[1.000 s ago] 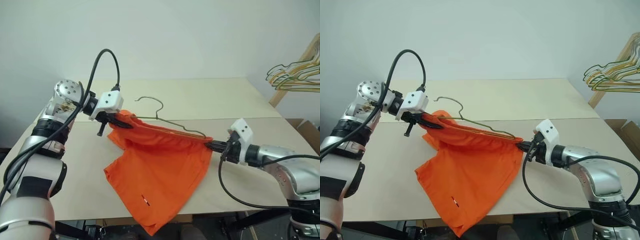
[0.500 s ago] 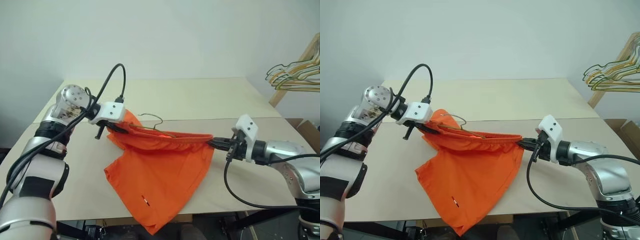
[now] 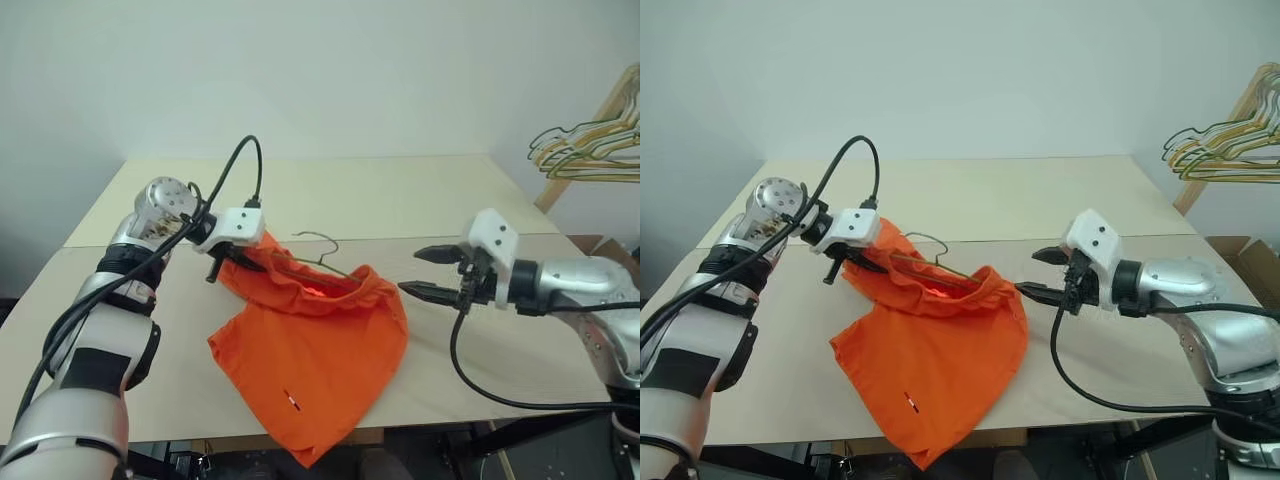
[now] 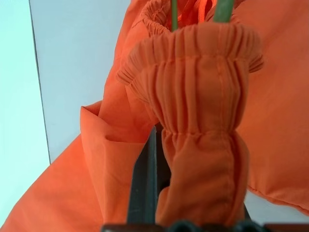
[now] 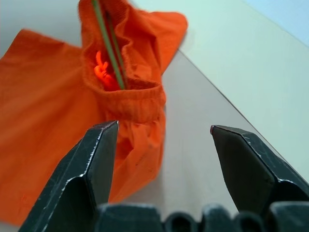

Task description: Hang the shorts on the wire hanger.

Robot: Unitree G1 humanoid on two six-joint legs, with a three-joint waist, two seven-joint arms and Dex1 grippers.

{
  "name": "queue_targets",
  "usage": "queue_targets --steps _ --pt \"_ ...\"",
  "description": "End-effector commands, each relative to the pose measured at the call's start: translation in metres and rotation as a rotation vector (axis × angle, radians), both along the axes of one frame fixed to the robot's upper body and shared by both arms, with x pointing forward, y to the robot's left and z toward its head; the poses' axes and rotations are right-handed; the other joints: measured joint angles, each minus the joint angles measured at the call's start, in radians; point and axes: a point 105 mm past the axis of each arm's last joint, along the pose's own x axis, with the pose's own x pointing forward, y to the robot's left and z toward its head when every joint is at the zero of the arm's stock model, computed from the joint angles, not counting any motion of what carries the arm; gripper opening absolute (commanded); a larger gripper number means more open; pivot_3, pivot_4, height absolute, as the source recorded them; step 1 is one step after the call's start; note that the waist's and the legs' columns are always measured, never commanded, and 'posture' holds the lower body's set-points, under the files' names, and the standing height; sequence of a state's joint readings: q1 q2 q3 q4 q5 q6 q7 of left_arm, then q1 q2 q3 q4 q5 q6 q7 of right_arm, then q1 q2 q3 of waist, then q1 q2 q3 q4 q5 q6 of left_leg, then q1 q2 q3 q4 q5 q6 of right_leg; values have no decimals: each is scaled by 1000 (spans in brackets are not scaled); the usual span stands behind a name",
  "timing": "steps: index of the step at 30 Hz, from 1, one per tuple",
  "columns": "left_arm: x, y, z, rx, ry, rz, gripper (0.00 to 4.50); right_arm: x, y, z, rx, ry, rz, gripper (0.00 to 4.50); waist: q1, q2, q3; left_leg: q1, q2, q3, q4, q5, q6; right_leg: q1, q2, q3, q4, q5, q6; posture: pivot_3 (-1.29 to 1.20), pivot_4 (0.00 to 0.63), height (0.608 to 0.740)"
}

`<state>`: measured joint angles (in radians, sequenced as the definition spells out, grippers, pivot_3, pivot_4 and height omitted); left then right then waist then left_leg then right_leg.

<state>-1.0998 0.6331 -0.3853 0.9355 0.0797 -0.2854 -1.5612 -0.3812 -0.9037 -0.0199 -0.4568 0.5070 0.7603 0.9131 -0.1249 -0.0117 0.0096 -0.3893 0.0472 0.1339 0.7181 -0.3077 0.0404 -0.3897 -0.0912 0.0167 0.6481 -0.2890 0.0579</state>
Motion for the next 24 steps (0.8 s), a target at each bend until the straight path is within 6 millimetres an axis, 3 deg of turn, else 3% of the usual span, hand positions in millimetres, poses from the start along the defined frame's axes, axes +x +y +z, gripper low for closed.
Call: queue_targets --steps 1,9,12,21,24 --pt "6 -5 21 -37 -65 -9 0 2 19 -6 -104 38 30 3635 -2 0 0 0 0 0 0 0 0 0 0 0 0 0 0 -152 0 740" --pt "6 -12 27 -74 -76 -25 0 35 46 -25 -310 103 32 3635 -2 0 0 -2 0 1 1 0 0 -3 0 -1 1 0 0 -148 0 740" --pt "5 -12 28 -83 -77 -30 0 41 52 -35 -375 106 79 3104 -3 0 0 -5 -1 1 2 0 0 -4 -1 -1 2 0 0 -141 0 740" --pt "3 -10 28 -93 -76 -34 0 47 55 -42 -420 96 118 167 -9 0 0 -14 0 -1 9 0 0 -15 -1 -2 15 0 0 -135 0 740" --pt "2 -12 30 -108 -87 -47 0 47 52 -39 -410 96 116 39 -11 0 0 -14 0 -1 9 0 0 -14 -1 -2 15 0 0 -140 0 740"
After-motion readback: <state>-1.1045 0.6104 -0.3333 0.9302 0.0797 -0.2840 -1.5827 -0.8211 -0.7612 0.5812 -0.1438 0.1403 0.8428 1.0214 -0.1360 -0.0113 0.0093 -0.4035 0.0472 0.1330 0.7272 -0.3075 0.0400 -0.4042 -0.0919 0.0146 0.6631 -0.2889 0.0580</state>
